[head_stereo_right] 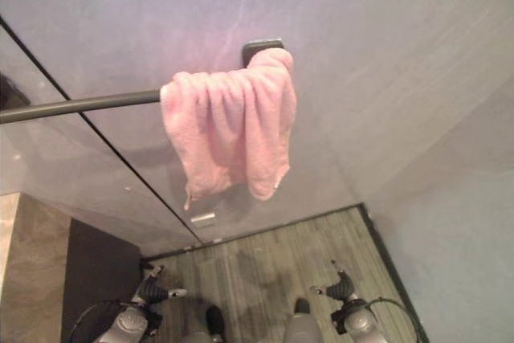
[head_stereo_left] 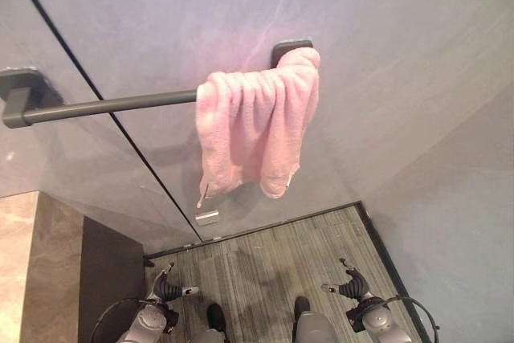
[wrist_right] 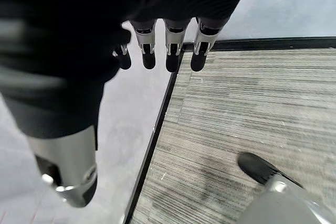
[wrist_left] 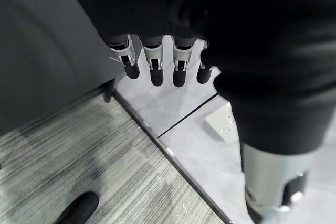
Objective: Put brush and paste in cup on sink, flatten towel.
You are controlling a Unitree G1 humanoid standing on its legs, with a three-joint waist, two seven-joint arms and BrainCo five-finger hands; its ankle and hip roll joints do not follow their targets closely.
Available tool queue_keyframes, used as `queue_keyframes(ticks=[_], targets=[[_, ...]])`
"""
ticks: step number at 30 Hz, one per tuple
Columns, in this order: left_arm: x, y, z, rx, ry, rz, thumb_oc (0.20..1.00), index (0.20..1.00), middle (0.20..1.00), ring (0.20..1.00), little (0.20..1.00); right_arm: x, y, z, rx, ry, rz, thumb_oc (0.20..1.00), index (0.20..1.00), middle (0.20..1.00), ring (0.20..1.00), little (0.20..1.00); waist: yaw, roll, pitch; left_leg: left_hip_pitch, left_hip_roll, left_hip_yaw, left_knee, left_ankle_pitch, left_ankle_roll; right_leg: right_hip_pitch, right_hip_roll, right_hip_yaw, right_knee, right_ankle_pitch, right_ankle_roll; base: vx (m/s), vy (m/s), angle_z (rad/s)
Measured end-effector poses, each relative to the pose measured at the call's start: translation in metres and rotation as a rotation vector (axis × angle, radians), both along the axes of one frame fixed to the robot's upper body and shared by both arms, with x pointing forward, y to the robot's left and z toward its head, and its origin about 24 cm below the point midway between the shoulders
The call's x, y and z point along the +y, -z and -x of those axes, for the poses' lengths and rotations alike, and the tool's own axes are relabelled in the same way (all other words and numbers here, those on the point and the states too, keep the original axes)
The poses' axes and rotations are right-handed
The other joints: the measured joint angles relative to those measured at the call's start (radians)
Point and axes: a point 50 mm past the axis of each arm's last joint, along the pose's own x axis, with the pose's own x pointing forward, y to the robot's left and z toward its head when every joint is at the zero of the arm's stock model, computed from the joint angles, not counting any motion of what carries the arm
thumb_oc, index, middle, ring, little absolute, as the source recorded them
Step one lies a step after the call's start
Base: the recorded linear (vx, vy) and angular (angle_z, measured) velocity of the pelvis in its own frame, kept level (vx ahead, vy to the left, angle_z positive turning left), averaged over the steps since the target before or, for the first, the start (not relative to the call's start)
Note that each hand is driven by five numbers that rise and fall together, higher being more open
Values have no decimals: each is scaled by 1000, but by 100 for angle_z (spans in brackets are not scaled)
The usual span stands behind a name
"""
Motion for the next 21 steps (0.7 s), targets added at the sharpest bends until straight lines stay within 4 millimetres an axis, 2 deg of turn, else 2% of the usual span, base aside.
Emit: queue_keyframes(ticks=[1,2,4,6,8,10,12,15,17,21], targets=[[0,-1,-1,-9,-3,0,1000,1000,1000,1000,1000,1,2,2,10,-7,0,1000,1000,1000,1000,1000,9,-10,-1,5,-1,-9,-5,4,-9,15,-2,-11,-14,-25,4,33,-222,43],[-6,-5,-6,-47,4,19,1000,1000,1000,1000,1000,0,2,2,17,-18,9,1000,1000,1000,1000,1000,23,1,-6,-7,25,-16,-1,8,-26,36,31,-29,-59,-21,-14,43,-163,25],[-13,-9,-4,-90,23,47,1000,1000,1000,1000,1000,-6,-8,-11,-34,-30,25,1000,1000,1000,1000,1000,38,19,-13,-17,71,-25,-5,18,-47,48,79,-52,-101,-11,-36,54,-192,11],[-18,-16,-6,-139,41,73,1000,1000,1000,1000,1000,-22,-25,-22,-114,6,27,1000,1000,1000,1000,1000,35,35,-14,-25,98,-56,-6,27,-61,62,108,-79,-102,-14,-48,13,-146,29],[-20,-22,-8,-177,53,87,1000,1000,1000,1000,1000,-38,-40,-31,-188,62,13,1000,1000,1000,1000,1000,39,37,-16,-25,112,-75,-6,31,-67,77,123,-99,-102,-24,-56,1,-101,30],[-19,-33,-12,-229,83,90,1000,1000,1000,1000,1000,-50,-59,-37,-279,101,-37,1000,1000,1000,1000,1000,39,37,-18,-28,116,-95,-14,34,-74,80,128,-113,-102,-30,-58,18,-66,21],[-14,-40,-15,-260,98,85,1000,1000,1000,1000,1000,-55,-70,-42,-335,117,-70,1000,1000,1000,1000,1000,40,35,-19,-29,116,-99,-18,37,-78,81,128,-118,-103,-33,-55,35,-44,11],[-1,-59,-19,-328,115,59,1000,1000,1000,1000,1000,-52,-91,-51,-432,84,-127,1000,1000,1000,1000,1000,47,35,-21,-30,112,-104,-20,37,-78,83,124,-130,-107,-33,-55,20,-10,7],[4,-64,-22,-351,117,50,1000,1000,1000,1000,1000,-52,-93,-52,-439,81,-142,1000,1000,1000,1000,1000,50,36,-22,-29,109,-116,-20,37,-78,93,119,-140,-106,-34,-54,17,2,17],[8,-87,-31,-469,63,117,1000,1000,1000,1000,1000,-58,-117,-63,-525,51,-138,1000,1000,1000,1000,1000,63,40,-28,-31,99,-120,-20,36,-78,94,108,-143,-108,-37,-49,6,2,6]])
